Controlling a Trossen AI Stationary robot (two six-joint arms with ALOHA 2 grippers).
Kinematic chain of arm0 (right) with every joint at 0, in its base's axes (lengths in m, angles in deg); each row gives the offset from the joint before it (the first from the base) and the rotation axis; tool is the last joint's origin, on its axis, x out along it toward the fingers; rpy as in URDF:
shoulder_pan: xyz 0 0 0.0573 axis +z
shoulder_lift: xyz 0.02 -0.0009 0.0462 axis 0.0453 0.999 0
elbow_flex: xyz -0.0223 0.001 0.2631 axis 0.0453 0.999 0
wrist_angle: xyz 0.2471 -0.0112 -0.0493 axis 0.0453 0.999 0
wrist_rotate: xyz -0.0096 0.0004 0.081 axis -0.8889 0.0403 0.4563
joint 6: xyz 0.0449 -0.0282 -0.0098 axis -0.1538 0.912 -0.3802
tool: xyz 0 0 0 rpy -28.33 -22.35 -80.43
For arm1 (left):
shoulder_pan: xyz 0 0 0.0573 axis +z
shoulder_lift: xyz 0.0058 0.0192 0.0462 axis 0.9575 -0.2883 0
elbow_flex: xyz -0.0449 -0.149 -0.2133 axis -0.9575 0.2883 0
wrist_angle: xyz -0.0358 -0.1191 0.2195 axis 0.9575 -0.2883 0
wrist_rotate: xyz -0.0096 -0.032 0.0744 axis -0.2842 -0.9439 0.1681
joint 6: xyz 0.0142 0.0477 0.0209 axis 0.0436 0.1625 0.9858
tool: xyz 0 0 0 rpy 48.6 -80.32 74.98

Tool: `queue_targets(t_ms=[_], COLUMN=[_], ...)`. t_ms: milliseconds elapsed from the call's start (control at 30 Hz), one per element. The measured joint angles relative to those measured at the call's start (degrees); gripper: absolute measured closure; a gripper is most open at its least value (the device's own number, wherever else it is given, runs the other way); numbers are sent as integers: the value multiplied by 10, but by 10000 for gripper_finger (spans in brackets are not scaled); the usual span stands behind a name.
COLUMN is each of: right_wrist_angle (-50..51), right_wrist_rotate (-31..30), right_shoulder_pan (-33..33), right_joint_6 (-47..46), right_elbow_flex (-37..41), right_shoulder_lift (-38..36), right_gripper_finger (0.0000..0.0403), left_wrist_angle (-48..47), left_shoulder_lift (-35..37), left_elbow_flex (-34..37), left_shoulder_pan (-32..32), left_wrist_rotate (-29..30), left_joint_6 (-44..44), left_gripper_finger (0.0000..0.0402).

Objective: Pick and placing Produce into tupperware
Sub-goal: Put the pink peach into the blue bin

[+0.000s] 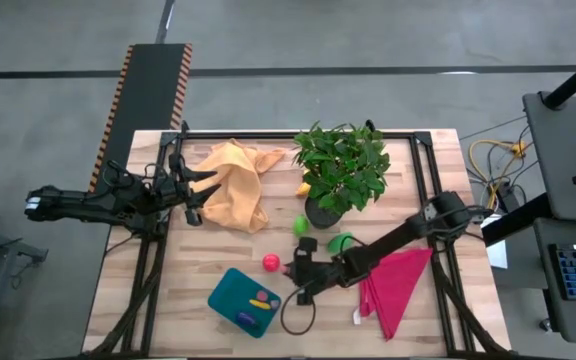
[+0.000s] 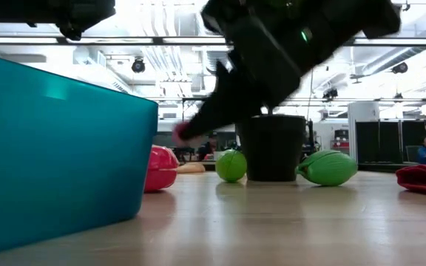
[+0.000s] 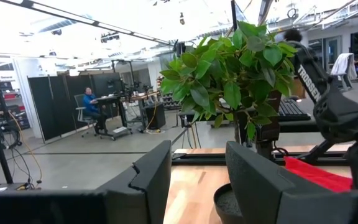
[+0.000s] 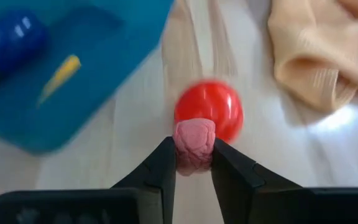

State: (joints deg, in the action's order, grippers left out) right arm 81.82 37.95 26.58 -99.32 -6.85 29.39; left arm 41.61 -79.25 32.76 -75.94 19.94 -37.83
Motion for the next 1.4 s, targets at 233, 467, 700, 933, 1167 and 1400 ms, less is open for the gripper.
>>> queue_targets(t_ms=[233,467,700,933,1167,1400], right_wrist_angle=[73,120,119,95,57,42], right_wrist_rotate=[32,60,123,183,184,182], right_shoulder_pan=[3,4,8,15,26,26], right_joint_6=[71,104,117,88,86,80], right_elbow_flex=[-50,-111,-143,-157,-160,-163], right_shoulder_lift=[-1,-2,-2,3,23,56], right_gripper_finger=[325,326,326,326,326,326], left_wrist_angle=[1,0,0,1,1,1], left_shoulder_lift=[0,0,0,0,0,0], left_elbow_flex=[0,0,0,0,0,0], left_shoulder_pan=[0,0,0,0,0,0], left_wrist_rotate=[0,0,0,0,0,0], left_joint_6=[0,0,0,0,0,0], left_gripper_finger=[262,262,262,262,262,262])
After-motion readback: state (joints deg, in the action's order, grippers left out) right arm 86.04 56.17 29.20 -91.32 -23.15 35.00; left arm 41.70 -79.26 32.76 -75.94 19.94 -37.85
